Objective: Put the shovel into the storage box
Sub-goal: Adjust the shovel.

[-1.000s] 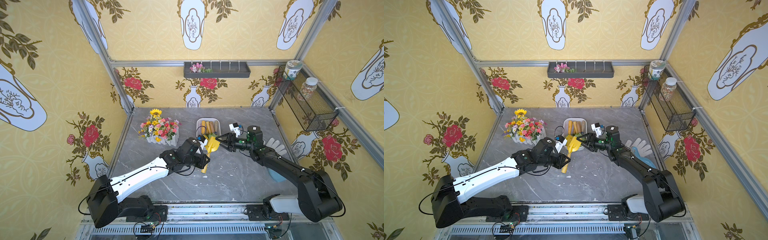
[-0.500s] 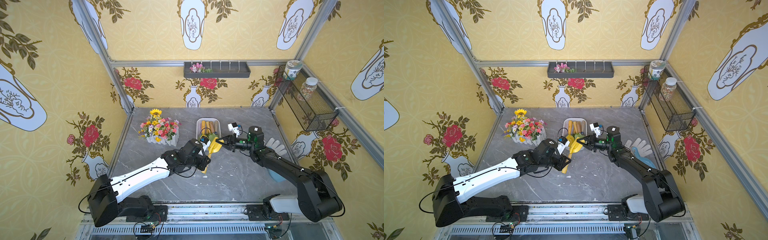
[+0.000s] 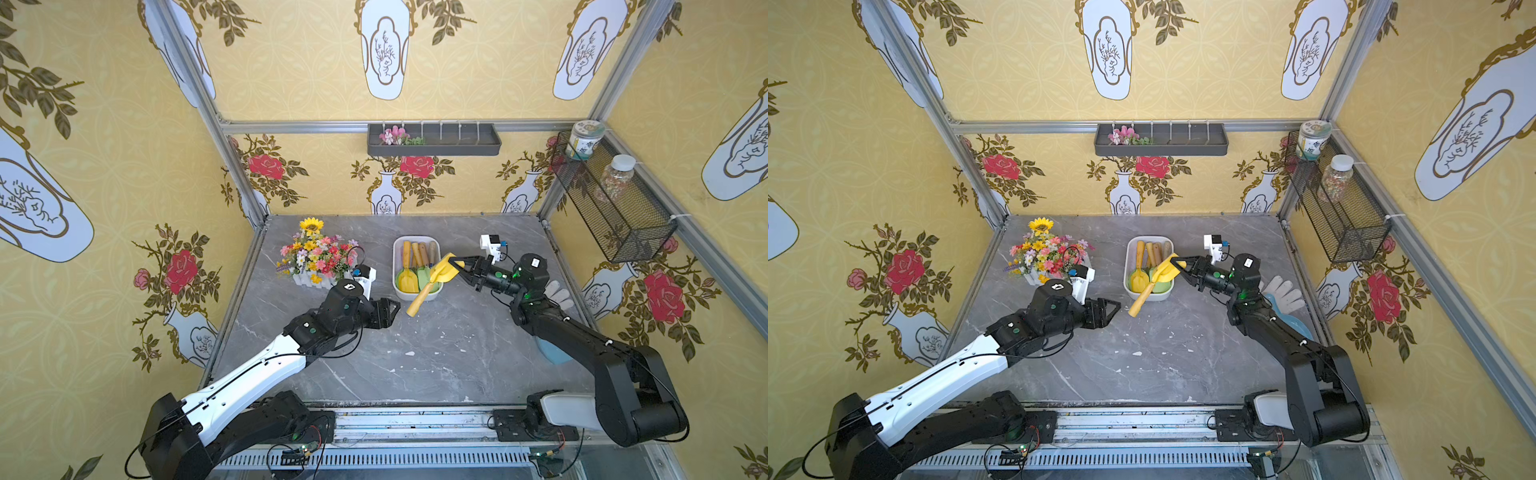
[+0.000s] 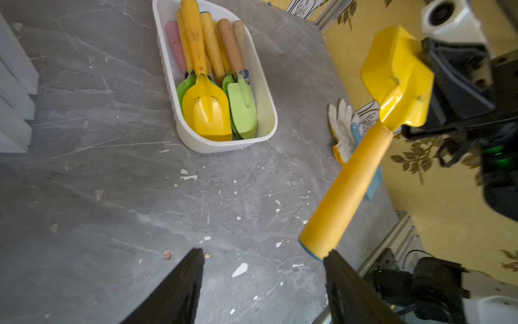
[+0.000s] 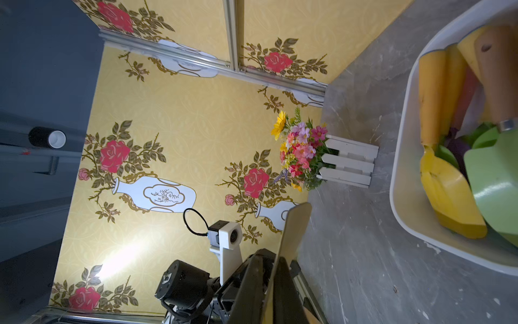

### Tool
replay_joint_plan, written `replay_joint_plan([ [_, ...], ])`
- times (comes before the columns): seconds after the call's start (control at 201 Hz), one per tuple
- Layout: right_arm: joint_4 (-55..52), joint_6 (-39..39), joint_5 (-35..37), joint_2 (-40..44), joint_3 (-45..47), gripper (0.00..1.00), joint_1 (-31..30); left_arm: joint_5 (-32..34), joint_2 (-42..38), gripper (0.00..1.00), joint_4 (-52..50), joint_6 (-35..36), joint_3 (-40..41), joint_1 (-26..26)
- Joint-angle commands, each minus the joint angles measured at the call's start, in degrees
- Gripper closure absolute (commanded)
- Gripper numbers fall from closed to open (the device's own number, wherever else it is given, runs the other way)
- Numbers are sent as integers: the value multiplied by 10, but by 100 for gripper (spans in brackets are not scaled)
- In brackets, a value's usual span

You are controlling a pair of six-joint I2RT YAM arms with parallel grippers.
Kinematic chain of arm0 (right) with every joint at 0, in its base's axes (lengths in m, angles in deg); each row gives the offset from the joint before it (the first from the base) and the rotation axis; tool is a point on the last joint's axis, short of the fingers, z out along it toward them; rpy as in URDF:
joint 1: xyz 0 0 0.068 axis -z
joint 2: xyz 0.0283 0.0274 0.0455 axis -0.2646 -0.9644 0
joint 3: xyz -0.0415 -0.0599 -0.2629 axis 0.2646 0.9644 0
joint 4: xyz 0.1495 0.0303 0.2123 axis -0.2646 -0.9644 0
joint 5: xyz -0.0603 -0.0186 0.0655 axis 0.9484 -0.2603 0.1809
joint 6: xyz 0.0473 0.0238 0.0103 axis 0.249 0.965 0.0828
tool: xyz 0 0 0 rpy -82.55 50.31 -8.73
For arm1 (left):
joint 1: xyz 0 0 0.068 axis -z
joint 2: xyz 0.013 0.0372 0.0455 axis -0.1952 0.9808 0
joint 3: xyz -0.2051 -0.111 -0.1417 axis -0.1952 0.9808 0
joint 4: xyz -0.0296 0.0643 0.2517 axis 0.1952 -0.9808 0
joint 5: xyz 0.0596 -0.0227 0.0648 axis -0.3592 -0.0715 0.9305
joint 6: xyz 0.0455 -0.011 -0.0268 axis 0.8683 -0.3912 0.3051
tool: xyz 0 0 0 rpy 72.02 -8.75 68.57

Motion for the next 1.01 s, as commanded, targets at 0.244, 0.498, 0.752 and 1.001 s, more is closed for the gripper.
replay_joint_plan([
  [0.244,337,132,73,-77,20,100,-9,-212,-28,18,311,-177,104,-62],
  [0.498,369,144,81,-108,2,100,-62,-237,19,16,414,-206,118,-63],
  [0.752,368,136,88,-108,10,100,-78,-246,23,33,446,-208,118,-64],
  [1.001,368,140,79,-116,3,100,-81,-278,21,63,491,-223,136,-64],
])
